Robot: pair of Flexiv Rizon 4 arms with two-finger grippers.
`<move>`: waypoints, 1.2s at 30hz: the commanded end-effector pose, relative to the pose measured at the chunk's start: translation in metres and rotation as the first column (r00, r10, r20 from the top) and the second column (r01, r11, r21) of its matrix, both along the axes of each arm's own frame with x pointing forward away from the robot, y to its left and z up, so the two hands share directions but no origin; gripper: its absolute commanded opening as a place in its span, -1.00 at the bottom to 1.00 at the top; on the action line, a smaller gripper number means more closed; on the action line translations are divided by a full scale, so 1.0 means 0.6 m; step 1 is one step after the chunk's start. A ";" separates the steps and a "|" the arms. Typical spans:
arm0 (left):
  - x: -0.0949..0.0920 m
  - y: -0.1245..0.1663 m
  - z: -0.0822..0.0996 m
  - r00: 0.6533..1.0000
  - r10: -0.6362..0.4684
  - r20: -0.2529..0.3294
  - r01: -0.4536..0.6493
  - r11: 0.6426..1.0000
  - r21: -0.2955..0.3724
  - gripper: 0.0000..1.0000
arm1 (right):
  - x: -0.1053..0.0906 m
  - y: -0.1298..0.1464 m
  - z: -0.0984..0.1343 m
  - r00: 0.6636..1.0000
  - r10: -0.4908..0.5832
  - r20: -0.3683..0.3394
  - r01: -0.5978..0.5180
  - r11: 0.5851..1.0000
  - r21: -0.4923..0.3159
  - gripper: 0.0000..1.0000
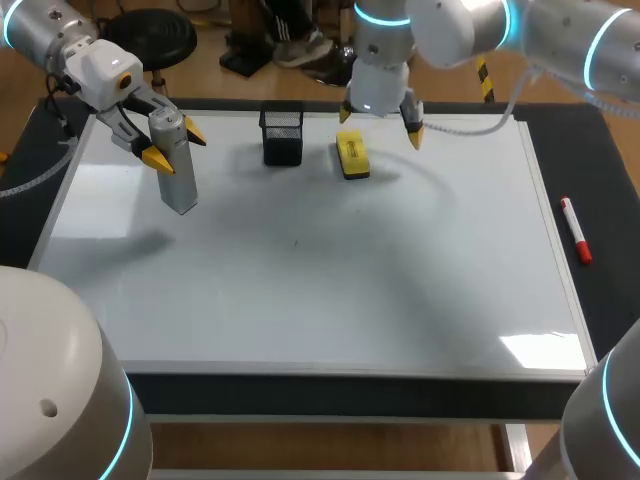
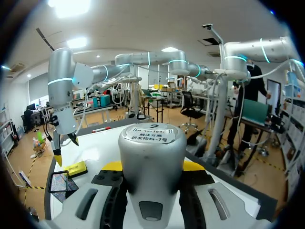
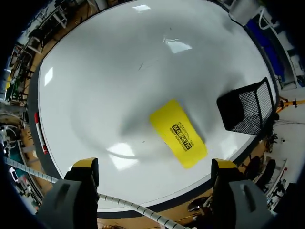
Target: Pick up the inspection probe, press it on each red-marked spot on the whiteboard one by one, put down the probe, pick up the eraser, and wipe off all the red marks.
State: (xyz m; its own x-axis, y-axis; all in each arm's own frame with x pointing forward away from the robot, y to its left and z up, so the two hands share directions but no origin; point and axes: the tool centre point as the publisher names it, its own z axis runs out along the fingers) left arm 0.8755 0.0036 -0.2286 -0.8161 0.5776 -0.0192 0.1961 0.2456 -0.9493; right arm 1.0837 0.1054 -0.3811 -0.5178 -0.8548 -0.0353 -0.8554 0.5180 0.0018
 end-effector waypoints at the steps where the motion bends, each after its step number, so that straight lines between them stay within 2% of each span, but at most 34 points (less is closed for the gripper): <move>1: -0.001 0.000 0.003 1.000 0.000 0.000 0.000 1.000 0.003 -1.00 | 0.007 -0.004 0.028 0.998 -0.058 -0.013 0.058 0.998 0.012 1.00; 6: -0.001 0.000 0.003 1.000 0.000 0.000 0.000 1.000 0.003 -1.00 | 0.019 -0.007 0.056 0.986 -0.166 -0.020 0.167 0.985 0.052 1.00; 10: -0.001 0.000 0.003 1.000 0.000 0.000 0.000 1.000 0.003 -1.00 | 0.028 -0.005 0.074 0.974 -0.223 -0.042 0.225 0.974 0.030 1.00; 12: -0.001 0.000 0.003 1.000 0.000 0.000 0.000 1.000 0.003 -1.00 | 0.030 -0.004 0.086 0.968 -0.249 -0.037 0.251 0.967 0.046 1.00; 15: -0.001 0.000 0.003 1.000 0.000 0.000 0.000 1.000 0.003 -1.00 | 0.037 0.000 0.102 0.956 -0.290 -0.042 0.290 0.957 0.004 1.00; 16: -0.001 0.000 0.003 1.000 0.000 0.000 0.000 1.000 0.003 -1.00 | 0.036 0.001 0.108 0.953 -0.300 -0.044 0.302 0.953 0.028 1.00; 18: -0.001 0.000 0.003 1.000 0.000 0.000 0.000 1.000 0.003 -1.00 | 0.036 0.002 0.116 0.946 -0.321 -0.040 0.322 0.947 0.020 1.00; 21: -0.001 0.000 0.003 1.000 0.000 0.000 0.000 1.000 0.003 -1.00 | 0.038 0.001 0.135 0.933 -0.357 -0.042 0.359 0.930 0.081 1.00; 31: -0.001 0.000 0.003 1.000 0.000 0.000 0.000 1.000 0.003 -1.00 | 0.040 -0.006 0.189 0.876 -0.475 -0.076 0.481 0.855 0.196 1.00; 33: -0.001 0.000 0.003 1.000 0.000 0.000 0.000 1.000 0.003 -1.00 | 0.041 -0.006 0.195 0.856 -0.505 -0.110 0.517 0.840 0.166 1.00; 36: -0.001 0.000 0.003 1.000 0.000 0.000 0.000 1.000 0.003 -1.00 | 0.040 -0.008 0.205 0.839 -0.531 -0.118 0.544 0.817 0.194 1.00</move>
